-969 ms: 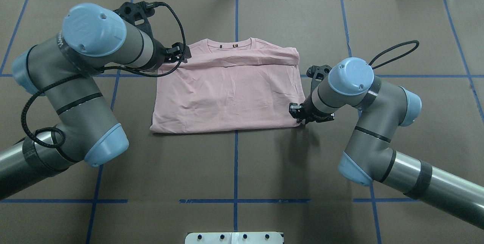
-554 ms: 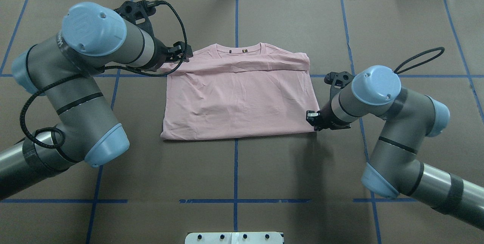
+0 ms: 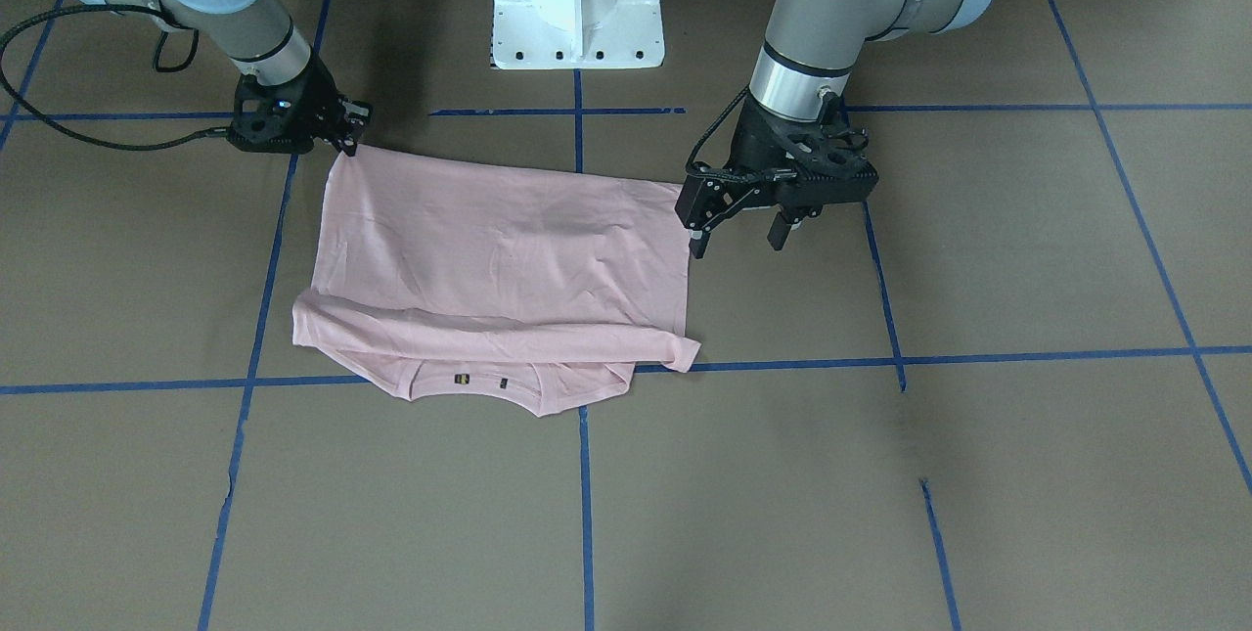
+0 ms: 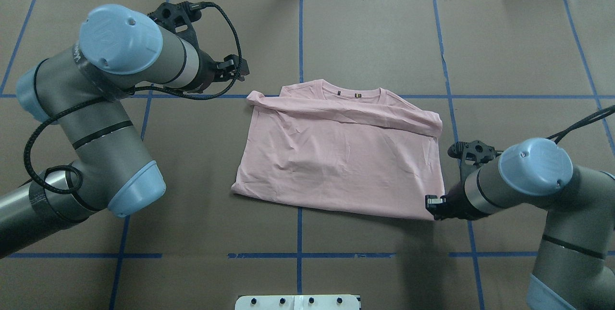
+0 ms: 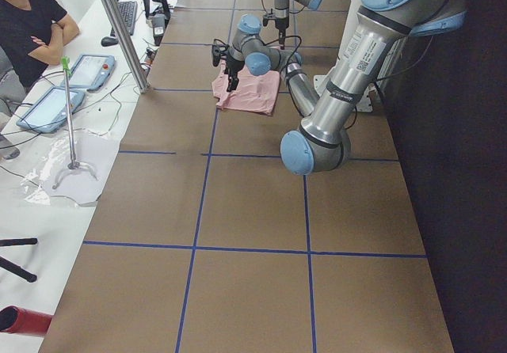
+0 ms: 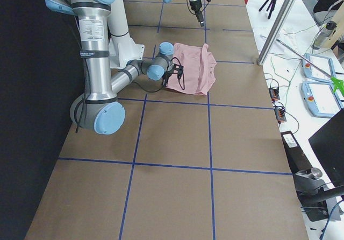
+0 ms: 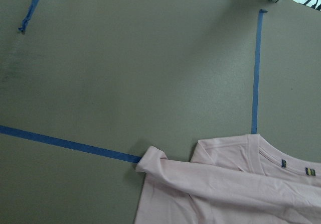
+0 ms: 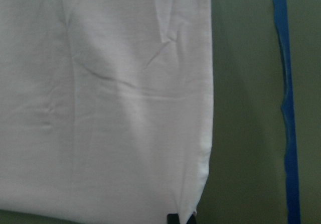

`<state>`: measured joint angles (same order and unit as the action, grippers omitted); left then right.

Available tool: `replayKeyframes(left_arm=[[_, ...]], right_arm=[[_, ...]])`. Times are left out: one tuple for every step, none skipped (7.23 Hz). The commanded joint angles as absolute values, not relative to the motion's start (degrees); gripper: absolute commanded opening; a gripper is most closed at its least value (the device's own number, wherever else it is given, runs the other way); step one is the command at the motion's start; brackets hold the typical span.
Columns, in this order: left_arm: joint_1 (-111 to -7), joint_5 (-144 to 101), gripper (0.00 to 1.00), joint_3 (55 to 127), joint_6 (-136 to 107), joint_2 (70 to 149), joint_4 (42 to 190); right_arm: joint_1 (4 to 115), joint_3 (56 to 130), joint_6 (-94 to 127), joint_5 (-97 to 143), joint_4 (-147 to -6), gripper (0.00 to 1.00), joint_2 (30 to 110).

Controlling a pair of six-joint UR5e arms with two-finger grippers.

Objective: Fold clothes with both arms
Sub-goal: 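Grasp the shirt edges with both grippers and rotate the folded shirt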

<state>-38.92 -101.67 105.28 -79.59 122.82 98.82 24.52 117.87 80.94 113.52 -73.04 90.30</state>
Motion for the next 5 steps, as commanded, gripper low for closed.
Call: replayKeyframes(left_arm=[[-36.5,-101.9,1.00,105.6,-82.2,123.0,98.8],[-35.1,-102.0,1.00,105.6,-84.4,123.0,98.9],[-32.6,-101.9,1.00,105.7,-88.0,123.0,98.7],[-29.7,-101.7,1.00,106.1,-93.4,122.5,98.4],[-26.1,-101.4,1.00,106.0,-100.0,122.0,97.4]], right_arm=[[17.8,120.8,86.0,113.5,-73.1,0.00,93.0],[17.1,122.8,86.2,113.9,-73.0,0.49,94.4],[17.2,125.0,88.1,113.1,-73.0,0.99,94.6],[17.6,125.6,88.5,111.9,-72.5,1.00,93.7],[19.3,125.4,88.5,109.2,-72.4,1.00,90.6]])
